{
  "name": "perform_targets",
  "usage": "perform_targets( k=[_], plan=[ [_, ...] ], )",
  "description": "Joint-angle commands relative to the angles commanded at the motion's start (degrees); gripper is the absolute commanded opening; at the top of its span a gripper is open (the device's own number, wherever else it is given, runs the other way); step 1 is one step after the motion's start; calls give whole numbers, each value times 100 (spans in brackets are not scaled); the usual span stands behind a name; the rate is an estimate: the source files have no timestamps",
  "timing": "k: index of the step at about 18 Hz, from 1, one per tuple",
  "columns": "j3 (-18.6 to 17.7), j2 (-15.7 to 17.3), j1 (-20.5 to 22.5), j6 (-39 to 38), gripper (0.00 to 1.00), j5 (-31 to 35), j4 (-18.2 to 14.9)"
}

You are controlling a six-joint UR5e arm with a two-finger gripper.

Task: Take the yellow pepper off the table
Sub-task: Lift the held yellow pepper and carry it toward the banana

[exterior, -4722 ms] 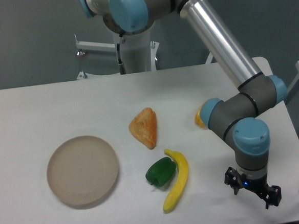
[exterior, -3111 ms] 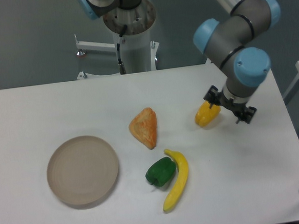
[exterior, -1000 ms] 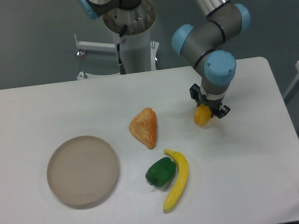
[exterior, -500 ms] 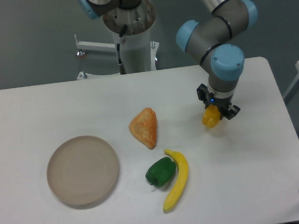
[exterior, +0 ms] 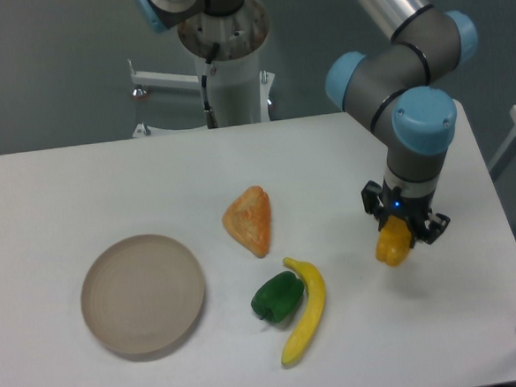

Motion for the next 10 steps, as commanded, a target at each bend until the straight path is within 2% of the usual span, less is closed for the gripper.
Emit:
perform_targets(
  k=[10],
  plan=[
    [0, -26, -18, -44, 50, 0, 18]
  ],
)
